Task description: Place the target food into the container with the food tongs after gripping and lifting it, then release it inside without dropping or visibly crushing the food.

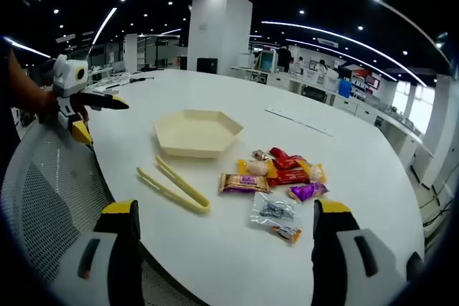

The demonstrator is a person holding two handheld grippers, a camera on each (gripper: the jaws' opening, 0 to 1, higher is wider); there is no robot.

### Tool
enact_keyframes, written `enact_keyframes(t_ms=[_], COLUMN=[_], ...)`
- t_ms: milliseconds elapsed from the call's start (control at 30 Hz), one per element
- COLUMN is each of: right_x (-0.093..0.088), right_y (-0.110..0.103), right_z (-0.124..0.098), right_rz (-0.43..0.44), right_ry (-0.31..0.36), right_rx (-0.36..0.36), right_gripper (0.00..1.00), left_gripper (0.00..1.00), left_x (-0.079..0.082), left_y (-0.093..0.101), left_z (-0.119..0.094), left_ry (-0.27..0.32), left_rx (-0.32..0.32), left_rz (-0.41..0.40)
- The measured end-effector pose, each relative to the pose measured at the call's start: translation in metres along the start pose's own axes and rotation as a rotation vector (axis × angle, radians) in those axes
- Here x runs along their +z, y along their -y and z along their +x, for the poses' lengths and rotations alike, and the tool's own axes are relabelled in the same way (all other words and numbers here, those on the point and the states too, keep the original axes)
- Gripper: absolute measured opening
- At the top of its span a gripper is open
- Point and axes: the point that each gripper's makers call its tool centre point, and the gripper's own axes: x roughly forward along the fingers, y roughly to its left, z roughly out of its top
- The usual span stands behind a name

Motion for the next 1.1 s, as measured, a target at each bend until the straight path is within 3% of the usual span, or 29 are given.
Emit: enact_keyframes(t_ms=[867, 1033, 1100], right_x=[0.000, -0.001, -0.002], right_y=[-0.002, 0.001, 0.002], right_z=[0.000, -0.001, -0.002], right_rz=[-0.010, -0.006, -0.009], right_ry=[0.000, -0.004, -0.005], right_rx=[0.014, 0.005, 0.000], right_gripper=[0.99, 0.99, 0.99], left_gripper=[0.99, 1.00, 1.00], left_x=[0.001, -0.006, -0.011], left_y=[0.003, 0.029, 0.033], left_z=[0.000, 0.004, 0.005], left_ry=[-0.003, -0.055, -0.100], left_rx=[-0.014, -0.160, -0.192], left_rz=[-0.020, -0.062, -0.022])
